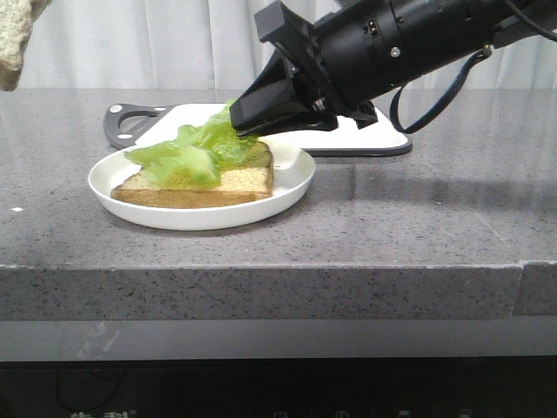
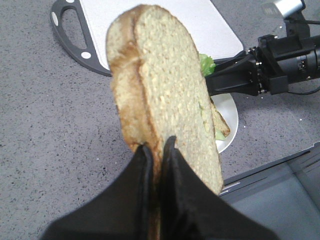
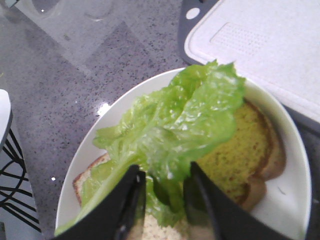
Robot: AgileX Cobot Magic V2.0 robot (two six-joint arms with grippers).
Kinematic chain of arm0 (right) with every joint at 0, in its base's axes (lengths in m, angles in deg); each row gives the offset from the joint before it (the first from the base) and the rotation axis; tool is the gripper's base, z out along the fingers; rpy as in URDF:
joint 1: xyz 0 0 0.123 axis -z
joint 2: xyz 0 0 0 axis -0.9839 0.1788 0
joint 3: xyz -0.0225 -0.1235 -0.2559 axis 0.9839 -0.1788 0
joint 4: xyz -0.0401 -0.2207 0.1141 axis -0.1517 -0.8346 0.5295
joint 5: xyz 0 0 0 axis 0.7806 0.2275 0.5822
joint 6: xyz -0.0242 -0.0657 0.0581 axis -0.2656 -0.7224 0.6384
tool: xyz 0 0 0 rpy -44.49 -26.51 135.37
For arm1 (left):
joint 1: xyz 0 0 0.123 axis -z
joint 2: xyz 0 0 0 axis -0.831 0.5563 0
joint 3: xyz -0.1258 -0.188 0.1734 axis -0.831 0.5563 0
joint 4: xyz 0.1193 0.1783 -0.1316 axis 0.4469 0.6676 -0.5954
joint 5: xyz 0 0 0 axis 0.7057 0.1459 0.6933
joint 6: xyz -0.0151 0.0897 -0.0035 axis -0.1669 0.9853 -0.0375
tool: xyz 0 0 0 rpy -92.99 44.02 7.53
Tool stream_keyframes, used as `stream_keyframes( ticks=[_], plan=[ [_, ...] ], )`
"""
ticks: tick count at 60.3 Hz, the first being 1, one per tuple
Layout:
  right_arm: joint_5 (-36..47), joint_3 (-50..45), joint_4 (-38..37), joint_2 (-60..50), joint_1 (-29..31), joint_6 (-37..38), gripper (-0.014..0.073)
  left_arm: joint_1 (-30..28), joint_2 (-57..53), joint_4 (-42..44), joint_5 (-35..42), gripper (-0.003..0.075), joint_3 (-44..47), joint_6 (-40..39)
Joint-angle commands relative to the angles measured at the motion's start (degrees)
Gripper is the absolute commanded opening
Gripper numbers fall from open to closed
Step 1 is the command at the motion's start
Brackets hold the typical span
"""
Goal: Left arm grabs bread, right arm adds lettuce
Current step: 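Carry the lettuce with the right gripper over the bottom slice and release, then withdraw the right gripper up from the plate, then lower the held bread slice onto the lettuce with the left gripper and release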
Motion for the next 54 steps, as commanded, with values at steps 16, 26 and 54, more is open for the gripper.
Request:
stream_keyframes(
  ticks=[16,26,54],
  plan=[
    [4.1,1.3,-20.7,-13.2,0.2,13.4,0.0377,-0.1,3.2,-10.1,5.1,-0.0020,-1.5,0.4],
    [2.8,1.3,-33.6,-21.0,0.2,26.6,0.0374,-0.1,11.1,-17.5,6.4,-0.0020,-2.1,4.7],
    [-5.4,1.3,-49.0,-34.0,0.2,37.9,0.0374,-0.1,35.8,-39.0,3.1,-0.0020,-11.0,21.0]
  ],
)
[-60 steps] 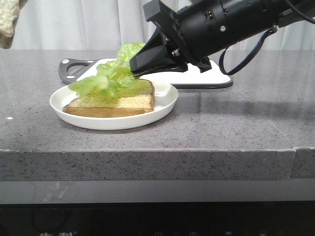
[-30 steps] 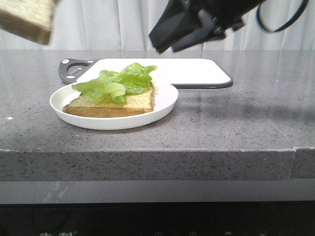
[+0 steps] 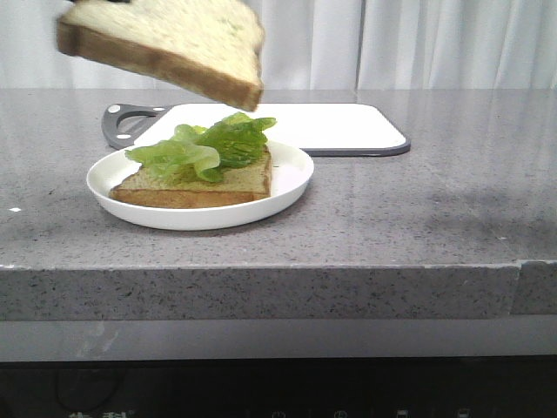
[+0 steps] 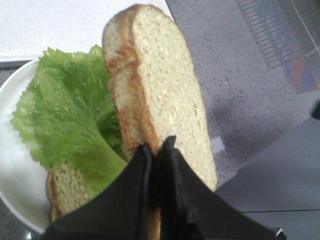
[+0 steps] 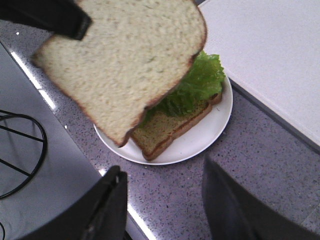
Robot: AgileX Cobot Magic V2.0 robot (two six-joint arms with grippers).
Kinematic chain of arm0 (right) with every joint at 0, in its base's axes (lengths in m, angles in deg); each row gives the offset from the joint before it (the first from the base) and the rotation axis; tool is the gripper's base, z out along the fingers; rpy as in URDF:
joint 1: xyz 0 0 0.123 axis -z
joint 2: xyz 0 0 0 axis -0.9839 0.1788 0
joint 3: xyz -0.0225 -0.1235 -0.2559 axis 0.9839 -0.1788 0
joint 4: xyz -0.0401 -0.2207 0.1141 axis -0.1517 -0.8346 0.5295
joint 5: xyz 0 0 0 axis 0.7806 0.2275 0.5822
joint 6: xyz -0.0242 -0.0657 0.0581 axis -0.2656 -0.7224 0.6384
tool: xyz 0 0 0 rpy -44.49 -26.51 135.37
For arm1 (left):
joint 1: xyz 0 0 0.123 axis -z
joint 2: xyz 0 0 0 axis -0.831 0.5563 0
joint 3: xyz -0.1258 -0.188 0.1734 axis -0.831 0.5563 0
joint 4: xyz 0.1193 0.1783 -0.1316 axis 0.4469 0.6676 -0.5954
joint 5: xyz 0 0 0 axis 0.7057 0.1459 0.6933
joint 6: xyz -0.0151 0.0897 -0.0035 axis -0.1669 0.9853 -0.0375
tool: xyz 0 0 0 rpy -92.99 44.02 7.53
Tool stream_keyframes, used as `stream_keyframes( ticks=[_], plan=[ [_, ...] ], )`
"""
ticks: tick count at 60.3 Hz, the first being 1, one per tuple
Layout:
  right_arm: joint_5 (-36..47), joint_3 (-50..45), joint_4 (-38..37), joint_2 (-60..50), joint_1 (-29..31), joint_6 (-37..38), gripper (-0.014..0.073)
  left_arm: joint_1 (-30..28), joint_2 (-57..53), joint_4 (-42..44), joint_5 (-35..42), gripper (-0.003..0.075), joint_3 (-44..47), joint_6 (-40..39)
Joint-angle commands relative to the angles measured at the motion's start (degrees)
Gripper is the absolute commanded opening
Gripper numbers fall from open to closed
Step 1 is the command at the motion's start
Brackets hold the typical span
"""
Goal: Left arm grabs bread, right arm adds lettuce
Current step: 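Lower the held bread slice onto the lettuce with the left gripper and release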
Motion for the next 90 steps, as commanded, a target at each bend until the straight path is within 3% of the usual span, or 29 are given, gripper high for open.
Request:
stream_keyframes(
  ticks=[1,17,37,43,53,58,72,78,90],
  plan=[
    [1.4,1.3,0.9,-1.9,0.2,0.2,0.0374,-0.1,2.6,-4.8,0.0,-0.0020,-3.5,1.2],
    [1.4,1.3,0.9,-1.8,0.2,0.2,0.0374,-0.1,9.6,-4.6,0.3,-0.0020,-4.4,1.2],
    [1.2,1.3,0.9,-1.9,0.2,0.2,0.0374,-0.1,10.5,-0.6,1.2,-0.0009,-4.4,1.1],
    [1.2,1.3,0.9,-1.8,0.2,0.2,0.0374,-0.1,10.5,-0.1,1.3,0.0080,-4.4,1.1],
    [0.9,1.3,0.7,-1.7,0.2,0.3,0.0374,-0.1,10.4,-0.1,1.5,0.0349,-4.4,1.1],
    [0.5,1.3,-0.2,-2.2,0.2,2.3,0.0374,-0.1,10.1,0.5,1.5,0.0397,-4.4,1.1],
    [-3.0,1.3,-16.3,-7.1,0.2,19.6,0.0374,-0.1,3.7,11.2,1.5,0.0396,-4.4,-2.9],
    [-7.2,1.3,-26.4,-11.1,0.2,32.1,0.0374,-0.1,-2.0,20.5,1.1,0.0396,-4.4,-8.5],
    [-12.9,-0.3,-37.1,-19.7,0.2,45.2,0.0374,-0.1,-13.3,38.2,-2.8,0.0391,-4.3,-20.8]
  ],
)
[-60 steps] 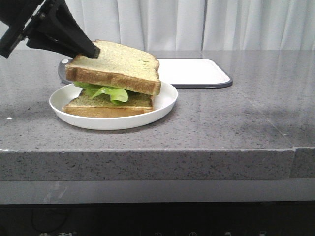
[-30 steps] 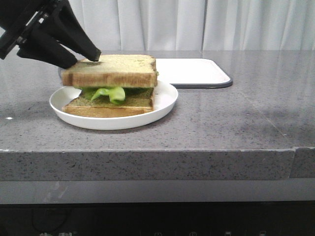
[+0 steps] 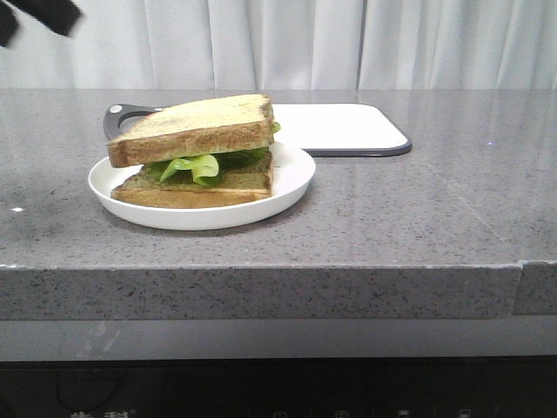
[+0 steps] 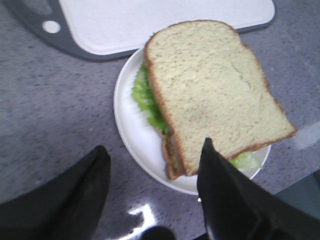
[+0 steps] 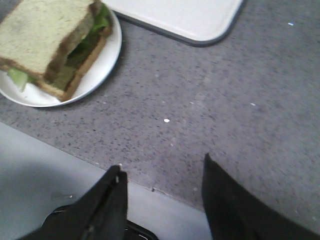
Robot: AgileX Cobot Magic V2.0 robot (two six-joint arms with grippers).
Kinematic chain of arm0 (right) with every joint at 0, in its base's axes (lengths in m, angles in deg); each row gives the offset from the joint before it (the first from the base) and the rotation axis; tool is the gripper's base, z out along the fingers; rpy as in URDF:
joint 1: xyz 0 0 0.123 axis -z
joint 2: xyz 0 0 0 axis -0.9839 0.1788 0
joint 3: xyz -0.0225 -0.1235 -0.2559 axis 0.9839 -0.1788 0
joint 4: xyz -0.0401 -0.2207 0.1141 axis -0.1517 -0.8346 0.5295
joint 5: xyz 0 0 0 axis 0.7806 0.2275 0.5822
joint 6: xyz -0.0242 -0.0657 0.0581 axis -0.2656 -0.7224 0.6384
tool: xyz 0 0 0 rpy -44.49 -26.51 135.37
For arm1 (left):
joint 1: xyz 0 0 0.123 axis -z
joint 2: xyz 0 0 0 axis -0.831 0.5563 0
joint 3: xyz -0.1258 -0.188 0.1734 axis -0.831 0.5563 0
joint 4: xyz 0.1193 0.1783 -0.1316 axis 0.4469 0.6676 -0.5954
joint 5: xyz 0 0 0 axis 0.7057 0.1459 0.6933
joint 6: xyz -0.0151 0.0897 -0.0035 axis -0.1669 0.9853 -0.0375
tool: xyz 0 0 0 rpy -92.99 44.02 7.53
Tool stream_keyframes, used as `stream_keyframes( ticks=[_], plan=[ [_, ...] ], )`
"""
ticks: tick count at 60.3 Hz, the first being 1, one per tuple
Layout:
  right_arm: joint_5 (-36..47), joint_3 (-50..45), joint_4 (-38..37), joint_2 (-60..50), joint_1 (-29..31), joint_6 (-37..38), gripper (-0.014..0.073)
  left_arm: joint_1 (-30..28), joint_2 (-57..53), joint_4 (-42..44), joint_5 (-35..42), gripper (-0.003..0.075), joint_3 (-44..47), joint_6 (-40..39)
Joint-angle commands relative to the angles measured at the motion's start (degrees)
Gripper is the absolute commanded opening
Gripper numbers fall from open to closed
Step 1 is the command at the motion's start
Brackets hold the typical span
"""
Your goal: Left arm grabs bread, right arm adds lettuce
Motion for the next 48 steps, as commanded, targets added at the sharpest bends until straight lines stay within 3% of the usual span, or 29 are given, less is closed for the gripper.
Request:
stream_keyframes(
  ticks=[1,7,28,48],
  plan=[
    [0.5,-0.2,-4.0,-4.6,0.2,5.1,0.0374,-0.1,-6.4,6.3,0.1,0.0387,-1.5,-6.5],
    [0.5,-3.3,-4.3,-9.2,0.2,5.3,0.0374,-0.1,-12.6,10.7,-0.5,0.0385,0.6,-9.6],
    [0.5,-12.5,-4.2,-21.6,0.2,8.8,0.0374,-0.1,-34.1,12.6,-1.2,0.0385,13.1,-10.9],
    [0.8,-15.3,-4.3,-24.5,0.2,8.8,0.0355,-0.1,-43.2,12.8,0.4,0.0376,19.7,-10.9]
  ],
)
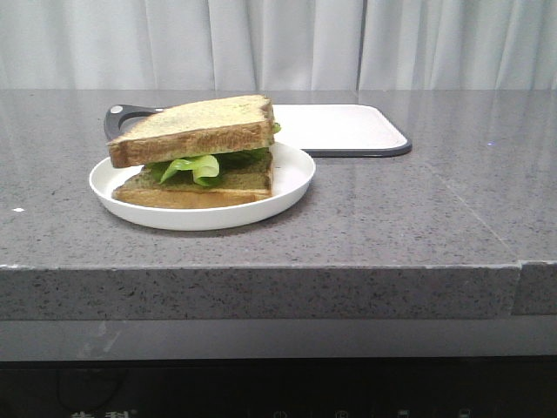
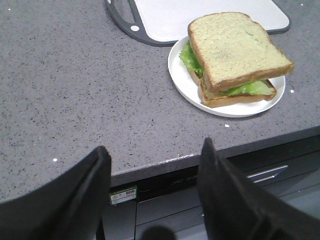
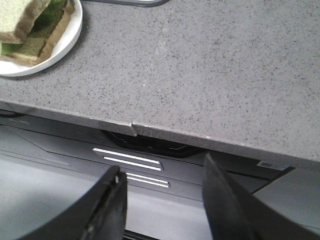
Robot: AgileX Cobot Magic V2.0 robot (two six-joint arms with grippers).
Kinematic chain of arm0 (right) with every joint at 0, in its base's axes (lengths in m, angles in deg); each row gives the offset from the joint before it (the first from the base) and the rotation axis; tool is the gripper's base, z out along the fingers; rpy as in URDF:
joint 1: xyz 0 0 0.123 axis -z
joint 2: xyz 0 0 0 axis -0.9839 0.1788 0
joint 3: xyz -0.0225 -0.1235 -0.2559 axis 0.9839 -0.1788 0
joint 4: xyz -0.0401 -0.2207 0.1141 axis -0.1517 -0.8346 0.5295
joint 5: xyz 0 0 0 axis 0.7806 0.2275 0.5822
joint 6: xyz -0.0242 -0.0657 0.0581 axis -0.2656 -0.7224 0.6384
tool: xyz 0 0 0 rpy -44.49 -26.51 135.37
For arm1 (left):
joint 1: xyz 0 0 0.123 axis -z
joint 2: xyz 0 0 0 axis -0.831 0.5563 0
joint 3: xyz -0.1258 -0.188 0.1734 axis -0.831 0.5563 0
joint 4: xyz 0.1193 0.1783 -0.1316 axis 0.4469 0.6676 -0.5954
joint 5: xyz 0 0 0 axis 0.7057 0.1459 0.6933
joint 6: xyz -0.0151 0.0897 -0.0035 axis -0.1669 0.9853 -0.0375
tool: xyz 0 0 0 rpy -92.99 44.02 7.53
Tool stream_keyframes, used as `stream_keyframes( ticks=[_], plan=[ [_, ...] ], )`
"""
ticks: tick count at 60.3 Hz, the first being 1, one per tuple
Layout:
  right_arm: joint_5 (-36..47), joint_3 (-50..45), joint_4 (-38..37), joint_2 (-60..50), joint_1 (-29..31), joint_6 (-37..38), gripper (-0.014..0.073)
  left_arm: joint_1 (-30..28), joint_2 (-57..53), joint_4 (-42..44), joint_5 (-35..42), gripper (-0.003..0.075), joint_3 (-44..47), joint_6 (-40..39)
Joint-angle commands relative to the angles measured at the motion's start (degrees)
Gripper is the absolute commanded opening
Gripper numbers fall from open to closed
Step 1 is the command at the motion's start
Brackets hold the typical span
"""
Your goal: Left arm grabs bread, right arm adds lettuce
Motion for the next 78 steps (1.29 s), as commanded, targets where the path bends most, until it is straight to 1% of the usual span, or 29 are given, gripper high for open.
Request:
stream_keyframes(
  ticks=[1,6,11,17,22,26,33,68,73,78],
  plan=[
    [3.7,1.2,-1.0,0.3,0.1,0.2,0.0345,-0.1,0.0,-0.4,5.1,0.0368,-0.3,-0.6],
    [3.8,1.2,-1.0,0.3,0.1,0.2,0.0250,-0.1,0.0,-0.4,6.6,0.0295,0.7,-0.8],
    [3.8,1.2,-1.0,0.3,0.1,0.2,0.0129,-0.1,0.0,-0.5,8.1,0.0179,1.5,-0.8],
    [3.8,1.2,-1.0,0.3,0.1,0.2,0.0004,-0.1,0.0,-0.7,9.4,0.0070,2.2,-0.8],
    [3.8,1.2,-1.0,0.3,0.1,0.2,-0.0071,-0.1,0.0,-0.7,10.2,-0.0015,2.4,-0.8],
    [3.8,1.2,-1.0,0.3,0.1,0.2,-0.0118,-0.1,0.0,-0.9,10.2,-0.0020,2.4,-0.8],
    [3.8,1.2,-0.8,0.3,0.1,0.2,-0.0118,-0.1,0.0,-2.4,10.2,-0.0020,2.4,-0.8],
    [3.3,1.2,-0.7,0.3,0.1,0.2,-0.0118,-0.1,-0.8,-2.4,10.3,-0.0020,2.7,-0.8],
    [3.3,1.2,-0.7,0.3,0.1,0.2,-0.0118,-1.1,-3.0,2.4,14.7,-0.0020,4.2,-0.8],
    [3.3,1.2,-0.7,0.3,0.1,0.2,-0.0118,-3.0,-6.4,3.3,20.9,-0.0020,7.6,-0.8]
  ],
)
